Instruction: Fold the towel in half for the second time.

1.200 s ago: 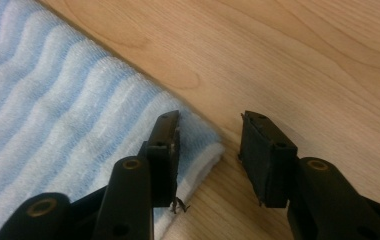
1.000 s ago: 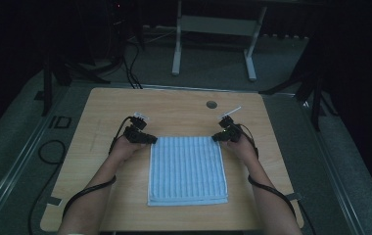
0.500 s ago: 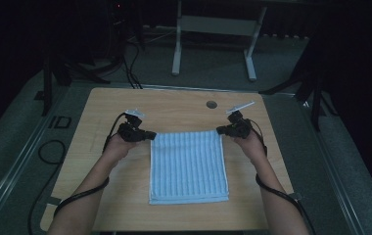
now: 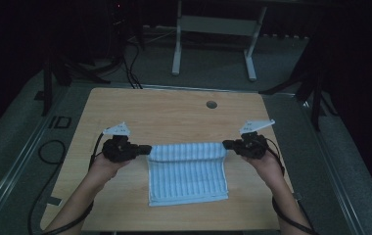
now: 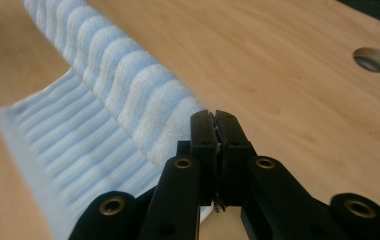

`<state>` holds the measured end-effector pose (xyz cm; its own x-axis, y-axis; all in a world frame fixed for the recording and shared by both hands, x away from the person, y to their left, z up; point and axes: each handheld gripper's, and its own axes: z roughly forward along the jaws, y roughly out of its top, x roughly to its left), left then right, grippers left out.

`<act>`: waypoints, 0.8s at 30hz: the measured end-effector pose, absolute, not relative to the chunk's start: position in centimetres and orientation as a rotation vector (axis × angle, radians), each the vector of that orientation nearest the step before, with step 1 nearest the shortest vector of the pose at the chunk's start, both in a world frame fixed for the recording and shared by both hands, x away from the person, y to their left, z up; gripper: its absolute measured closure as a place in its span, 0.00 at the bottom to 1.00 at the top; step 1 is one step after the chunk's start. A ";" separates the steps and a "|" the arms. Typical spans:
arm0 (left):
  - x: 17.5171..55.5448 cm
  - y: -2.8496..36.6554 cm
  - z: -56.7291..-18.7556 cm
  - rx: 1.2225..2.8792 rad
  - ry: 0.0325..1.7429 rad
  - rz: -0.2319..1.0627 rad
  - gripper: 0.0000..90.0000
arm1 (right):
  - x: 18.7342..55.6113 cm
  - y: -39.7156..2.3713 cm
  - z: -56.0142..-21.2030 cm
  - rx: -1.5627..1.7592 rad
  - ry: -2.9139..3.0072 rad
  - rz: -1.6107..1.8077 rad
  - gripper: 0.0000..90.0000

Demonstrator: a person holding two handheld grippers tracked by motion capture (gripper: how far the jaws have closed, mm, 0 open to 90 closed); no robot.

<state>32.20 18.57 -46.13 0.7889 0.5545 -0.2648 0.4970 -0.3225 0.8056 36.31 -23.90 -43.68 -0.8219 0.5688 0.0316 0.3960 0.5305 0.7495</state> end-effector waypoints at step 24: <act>25.2 17.4 -51.3 2.076 0.754 -0.079 0.70 | 28.8 -26.0 -49.6 0.953 2.661 1.178 0.82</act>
